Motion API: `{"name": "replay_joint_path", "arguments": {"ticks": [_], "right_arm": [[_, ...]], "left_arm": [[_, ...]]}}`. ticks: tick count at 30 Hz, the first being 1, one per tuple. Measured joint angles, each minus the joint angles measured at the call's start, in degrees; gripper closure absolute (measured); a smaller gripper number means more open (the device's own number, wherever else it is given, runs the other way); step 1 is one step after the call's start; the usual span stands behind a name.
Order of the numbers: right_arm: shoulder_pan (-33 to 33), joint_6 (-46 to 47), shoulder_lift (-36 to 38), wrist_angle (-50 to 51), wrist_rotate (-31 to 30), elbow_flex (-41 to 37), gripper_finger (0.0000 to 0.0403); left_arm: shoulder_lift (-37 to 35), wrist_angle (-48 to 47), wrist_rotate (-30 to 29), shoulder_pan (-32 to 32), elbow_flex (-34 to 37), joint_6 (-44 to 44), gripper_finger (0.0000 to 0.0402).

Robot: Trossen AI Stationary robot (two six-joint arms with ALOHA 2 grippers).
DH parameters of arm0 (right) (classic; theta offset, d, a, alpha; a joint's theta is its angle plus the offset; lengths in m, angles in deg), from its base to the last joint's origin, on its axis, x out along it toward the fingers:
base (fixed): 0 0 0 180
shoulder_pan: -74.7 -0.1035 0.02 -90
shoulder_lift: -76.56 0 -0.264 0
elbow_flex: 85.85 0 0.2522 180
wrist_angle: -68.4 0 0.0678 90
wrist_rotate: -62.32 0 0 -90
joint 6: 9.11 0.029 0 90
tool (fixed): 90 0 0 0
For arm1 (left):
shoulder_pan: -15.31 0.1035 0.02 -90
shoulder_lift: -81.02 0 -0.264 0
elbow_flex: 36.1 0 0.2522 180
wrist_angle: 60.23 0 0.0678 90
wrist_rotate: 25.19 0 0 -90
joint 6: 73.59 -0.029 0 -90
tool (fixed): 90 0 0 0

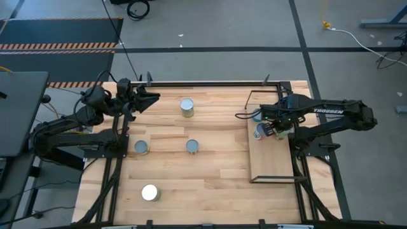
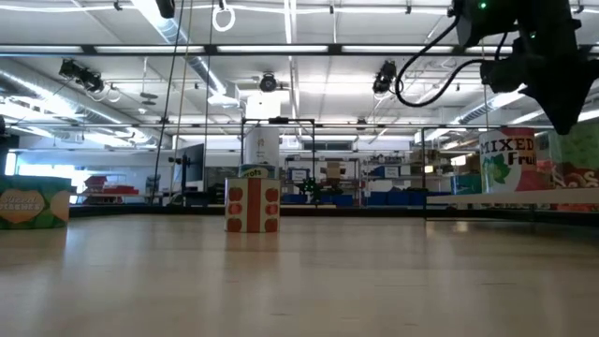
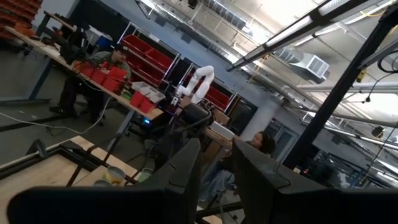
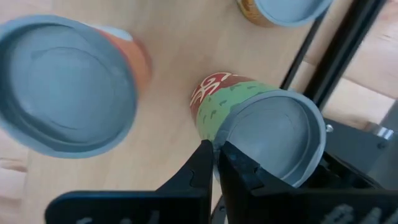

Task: Pick and place cans onto a shelf
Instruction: Put the green can on the shelf, then put the canned tomatoes can on the shelf

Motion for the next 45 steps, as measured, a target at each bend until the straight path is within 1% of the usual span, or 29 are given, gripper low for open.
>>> {"name": "replay_joint_path", "arguments": {"ticks": [5, 9, 13, 21, 24, 27, 29, 33, 35, 39, 45], "right_arm": [[0.0, 0.48, -1.13, -1.11, 0.23, 0.0, 0.0375], [0.0, 0.54, -2.35, -0.97, 0.26, 0.0, 0.0363], [0.0, 0.95, -3.7, 0.03, 1.37, 0.0, 0.0337], [0.01, 0.96, -4.4, 0.34, 1.33, 0.57, 0.0278], [0.01, 0.96, -3.97, 0.99, 1.33, 3.26, 0.0263], [0.0, 1.97, -3.91, 2.75, 0.62, 7.22, 0.0254], [0.02, 2.82, -4.04, 4.07, -0.29, 10.18, 0.0253], [-0.19, 4.94, -4.34, 2.51, -2.54, 15.39, 0.0258], [-1.03, 5.89, -5.05, 0.22, -4.25, 17.78, 0.0263], [-4.04, 7.09, -7.1, -6.44, -6.99, 22.49, 0.0273], [-10.26, 6.71, -14.35, -17.3, -12.02, 31.27, 0.0284]], "left_arm": [[0.0, 0.0, 0.0, 0.01, 0.0, -0.02, 0.0303], [0.0, 0.0, 0.0, 0.01, 0.0, -0.04, 0.0303], [0.0, 0.0, 0.0, 0.01, 0.0, -0.07, 0.0303], [-0.11, 0.01, 0.0, 0.04, 0.0, -0.13, 0.0303], [-0.36, 0.48, 0.0, 0.2, 0.02, -0.19, 0.0303], [-0.84, 1.52, 0.82, 0.82, -0.01, -2.55, 0.0303], [-1.29, 1.3, 1.12, 1.56, -0.46, -3.78, 0.0303], [-2.55, 1.69, 1.16, 2.88, -1.42, -4.92, 0.0303], [-3.37, 1.03, 1.59, 3.35, -1.44, -4.93, 0.0303], [-4.59, 0.66, 6.18, 3.46, -1.42, -4.81, 0.0303], [-6.34, 0.74, 12.97, 3.42, -1.42, -2.13, 0.0303]]}}
